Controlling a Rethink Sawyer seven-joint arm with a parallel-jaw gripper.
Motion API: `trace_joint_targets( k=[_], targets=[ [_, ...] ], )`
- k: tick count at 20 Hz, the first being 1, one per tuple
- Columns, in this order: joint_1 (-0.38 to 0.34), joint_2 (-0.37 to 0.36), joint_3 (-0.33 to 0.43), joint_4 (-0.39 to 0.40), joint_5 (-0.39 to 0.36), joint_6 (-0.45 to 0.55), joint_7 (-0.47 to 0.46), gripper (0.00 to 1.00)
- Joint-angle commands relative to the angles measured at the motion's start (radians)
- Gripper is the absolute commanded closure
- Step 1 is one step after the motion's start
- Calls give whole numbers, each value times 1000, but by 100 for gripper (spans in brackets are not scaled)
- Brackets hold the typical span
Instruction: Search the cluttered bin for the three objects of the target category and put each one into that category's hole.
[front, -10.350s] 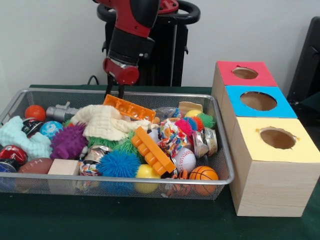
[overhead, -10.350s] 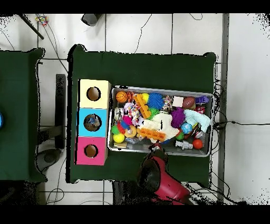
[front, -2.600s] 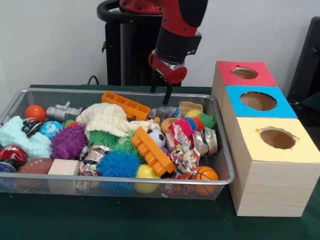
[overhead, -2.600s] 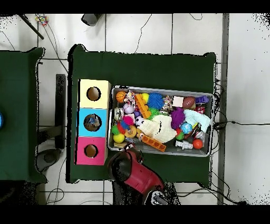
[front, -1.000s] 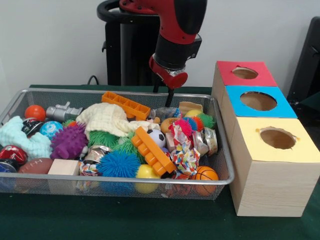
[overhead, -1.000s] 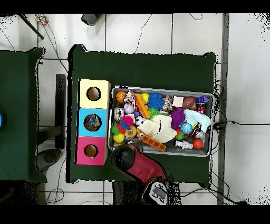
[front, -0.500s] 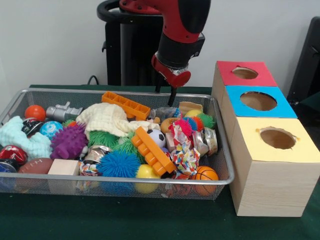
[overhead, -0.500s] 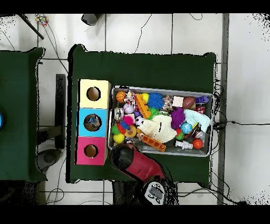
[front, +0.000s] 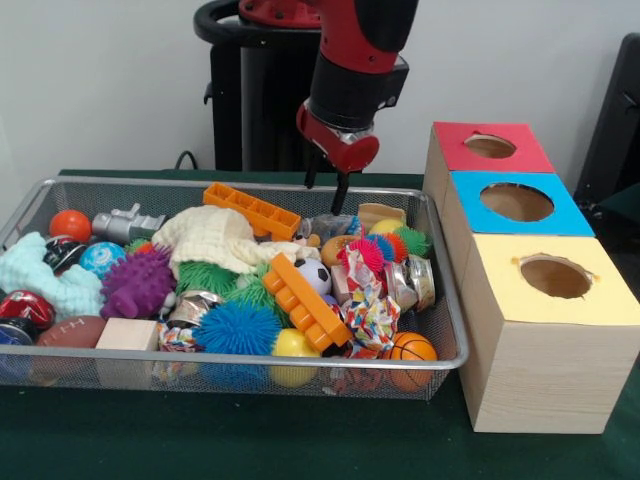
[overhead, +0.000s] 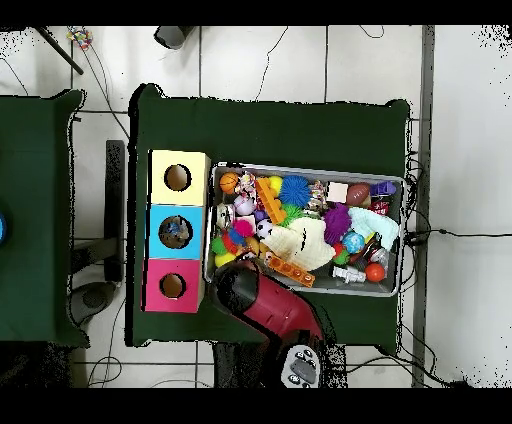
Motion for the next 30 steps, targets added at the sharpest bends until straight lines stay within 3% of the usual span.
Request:
trace_joint_targets(
  k=[1,5,10,21,30],
  targets=[
    [-40,-91,-11,-152,6,114,112,0],
    [-23,-137,-46,-195,-27,247,89,0],
    [-14,-123,-33,-233,-19,275,109,0],
    [56,36,-72,-308,35,167,226,0],
    [49,123,-28,-312,88,61,244,0]
  ],
)
